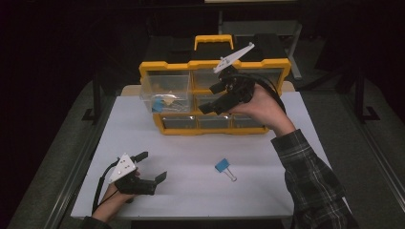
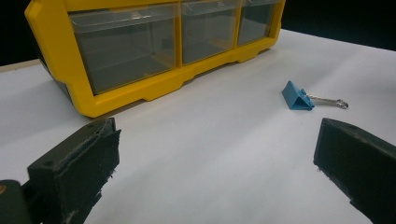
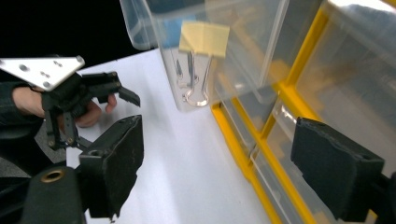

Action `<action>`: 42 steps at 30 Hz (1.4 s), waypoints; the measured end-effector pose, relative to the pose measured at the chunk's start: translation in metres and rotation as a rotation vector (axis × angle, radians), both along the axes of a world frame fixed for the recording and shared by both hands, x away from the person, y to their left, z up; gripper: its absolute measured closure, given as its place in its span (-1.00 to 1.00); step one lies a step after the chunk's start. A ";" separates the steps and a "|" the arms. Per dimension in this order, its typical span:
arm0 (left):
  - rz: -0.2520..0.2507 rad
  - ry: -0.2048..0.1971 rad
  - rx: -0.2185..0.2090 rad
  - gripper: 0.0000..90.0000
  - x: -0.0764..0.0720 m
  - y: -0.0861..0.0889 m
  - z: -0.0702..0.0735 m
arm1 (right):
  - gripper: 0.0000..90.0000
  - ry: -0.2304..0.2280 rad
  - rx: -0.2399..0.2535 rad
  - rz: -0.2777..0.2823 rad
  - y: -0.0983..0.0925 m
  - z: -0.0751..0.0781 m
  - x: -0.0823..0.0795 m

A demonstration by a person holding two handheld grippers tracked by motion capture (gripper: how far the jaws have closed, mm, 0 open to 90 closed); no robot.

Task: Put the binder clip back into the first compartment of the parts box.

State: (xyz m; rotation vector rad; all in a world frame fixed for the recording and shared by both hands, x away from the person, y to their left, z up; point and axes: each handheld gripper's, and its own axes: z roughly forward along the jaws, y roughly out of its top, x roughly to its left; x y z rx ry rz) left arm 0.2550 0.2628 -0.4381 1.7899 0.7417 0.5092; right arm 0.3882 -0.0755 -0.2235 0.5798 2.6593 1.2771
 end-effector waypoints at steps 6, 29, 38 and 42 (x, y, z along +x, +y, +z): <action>-0.001 -0.009 -0.015 -1.00 0.000 -0.001 -0.001 | -0.68 0.019 -0.024 -0.033 -0.001 -0.015 -0.008; -0.002 -0.010 -0.020 -1.00 -0.001 -0.001 0.000 | -0.84 0.042 -0.058 -0.101 -0.013 -0.071 -0.020; 0.003 -0.009 -0.015 -1.00 -0.001 0.000 0.000 | -0.84 0.067 -0.060 -0.121 -0.018 -0.092 -0.026; 0.002 -0.011 -0.013 -1.00 -0.001 -0.001 0.000 | -0.84 0.073 -0.055 -0.131 -0.019 -0.101 -0.029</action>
